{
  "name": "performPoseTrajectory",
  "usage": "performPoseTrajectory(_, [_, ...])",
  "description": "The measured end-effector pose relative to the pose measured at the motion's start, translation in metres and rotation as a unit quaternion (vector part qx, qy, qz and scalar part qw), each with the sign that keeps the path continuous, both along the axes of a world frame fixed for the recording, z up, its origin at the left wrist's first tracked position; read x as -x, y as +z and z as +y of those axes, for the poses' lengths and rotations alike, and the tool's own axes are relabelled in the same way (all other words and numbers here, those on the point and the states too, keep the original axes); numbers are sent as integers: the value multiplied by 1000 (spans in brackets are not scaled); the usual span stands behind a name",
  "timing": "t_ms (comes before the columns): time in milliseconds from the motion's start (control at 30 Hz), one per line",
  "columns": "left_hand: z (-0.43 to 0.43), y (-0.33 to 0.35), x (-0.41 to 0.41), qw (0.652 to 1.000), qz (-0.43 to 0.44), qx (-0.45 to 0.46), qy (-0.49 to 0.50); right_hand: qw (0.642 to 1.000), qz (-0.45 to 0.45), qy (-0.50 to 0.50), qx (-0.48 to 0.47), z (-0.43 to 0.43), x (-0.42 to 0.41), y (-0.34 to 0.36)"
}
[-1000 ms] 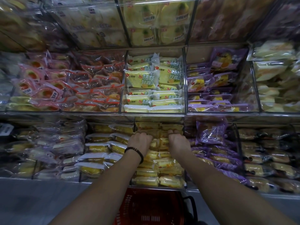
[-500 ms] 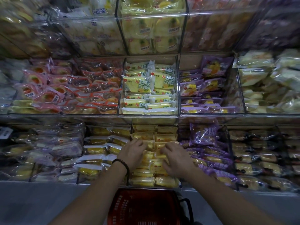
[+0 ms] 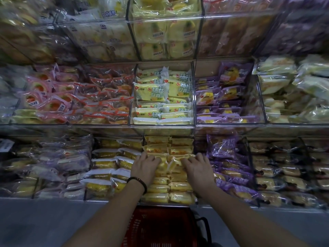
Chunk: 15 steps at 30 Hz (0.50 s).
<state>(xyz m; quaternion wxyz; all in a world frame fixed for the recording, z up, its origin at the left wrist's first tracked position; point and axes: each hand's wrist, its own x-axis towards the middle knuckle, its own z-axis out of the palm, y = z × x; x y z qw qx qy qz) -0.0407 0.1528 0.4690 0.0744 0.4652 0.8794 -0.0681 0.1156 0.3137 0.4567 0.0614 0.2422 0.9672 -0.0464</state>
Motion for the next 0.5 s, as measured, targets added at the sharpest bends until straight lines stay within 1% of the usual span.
performPoseTrajectory(67, [4,0,-1,1000,10,0,3,999,-43,-3,23,-4,10,10])
performPoseTrajectory(100, [6,0,-2,1000,14,3,2,998,-52,-1,20,-6,14,13])
performPoseTrajectory(267, [11,-4,-3,999,23,39,-7,999,-46,-3,28,-11,31,20])
performPoseTrajectory(367, [9,-4,-4,999,18,35,-8,998,-56,-2,38,-10,33,17])
performPoseTrajectory(500, [9,-7,-8,1000,-8,20,18,996,-65,4,52,-14,28,7])
